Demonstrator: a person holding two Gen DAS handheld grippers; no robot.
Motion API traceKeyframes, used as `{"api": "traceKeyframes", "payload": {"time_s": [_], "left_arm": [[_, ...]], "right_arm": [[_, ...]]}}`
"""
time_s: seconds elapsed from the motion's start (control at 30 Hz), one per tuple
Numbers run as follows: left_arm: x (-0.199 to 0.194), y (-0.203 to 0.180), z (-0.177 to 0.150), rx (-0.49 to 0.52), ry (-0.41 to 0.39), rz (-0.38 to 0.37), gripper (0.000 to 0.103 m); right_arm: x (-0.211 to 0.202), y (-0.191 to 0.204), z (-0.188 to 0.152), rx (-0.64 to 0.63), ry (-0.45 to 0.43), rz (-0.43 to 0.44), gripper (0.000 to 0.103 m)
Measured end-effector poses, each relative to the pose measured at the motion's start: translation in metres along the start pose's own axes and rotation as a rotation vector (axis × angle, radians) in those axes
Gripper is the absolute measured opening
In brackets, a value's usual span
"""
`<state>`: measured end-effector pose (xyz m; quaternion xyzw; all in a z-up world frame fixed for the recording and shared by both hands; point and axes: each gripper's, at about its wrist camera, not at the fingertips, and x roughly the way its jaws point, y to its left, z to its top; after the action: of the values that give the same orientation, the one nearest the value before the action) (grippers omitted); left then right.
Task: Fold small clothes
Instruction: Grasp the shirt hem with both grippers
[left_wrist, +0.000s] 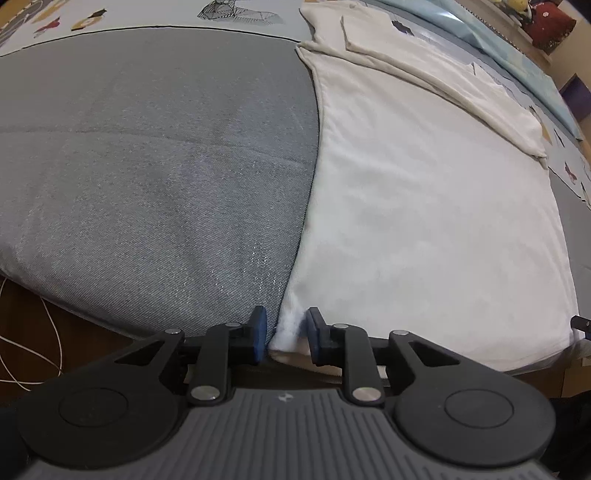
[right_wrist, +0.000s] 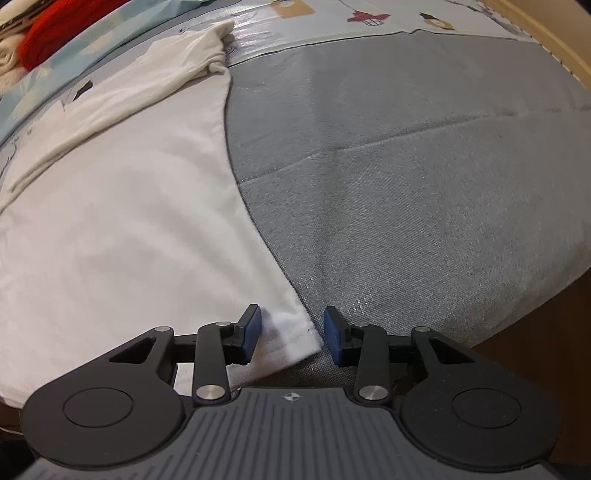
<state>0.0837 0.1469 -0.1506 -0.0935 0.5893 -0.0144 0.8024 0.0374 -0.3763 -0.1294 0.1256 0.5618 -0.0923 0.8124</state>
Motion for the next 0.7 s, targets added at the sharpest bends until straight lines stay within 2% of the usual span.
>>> {"api": "traceKeyframes", "payload": {"time_s": [0.07,0.1,0.27,0.43,0.7], "left_arm": [[0.001,-0.001,0.000,0.014,0.001,-0.007,0.009],[0.001,-0.003,0.000,0.021,-0.002,-0.012,0.006],[-0.009,0.001,-0.001,-0.007,-0.029,-0.030,0.008],[0.001,-0.002,-0.002,0.009,0.018,-0.013,0.011],[0.003,-0.004,-0.003,0.025,0.019,0.001,0.011]], "right_arm": [[-0.001,0.002,-0.001,-0.019,0.001,0.016,0.028],[-0.002,0.003,-0.002,-0.025,0.002,0.022,0.007],[-0.017,0.001,-0.002,-0.005,-0.035,0.070,0.007],[-0.006,-0.001,-0.004,0.016,0.013,0.026,0.014],[-0.002,0.006,-0.007,-0.036,0.017,0.001,0.016]]}}
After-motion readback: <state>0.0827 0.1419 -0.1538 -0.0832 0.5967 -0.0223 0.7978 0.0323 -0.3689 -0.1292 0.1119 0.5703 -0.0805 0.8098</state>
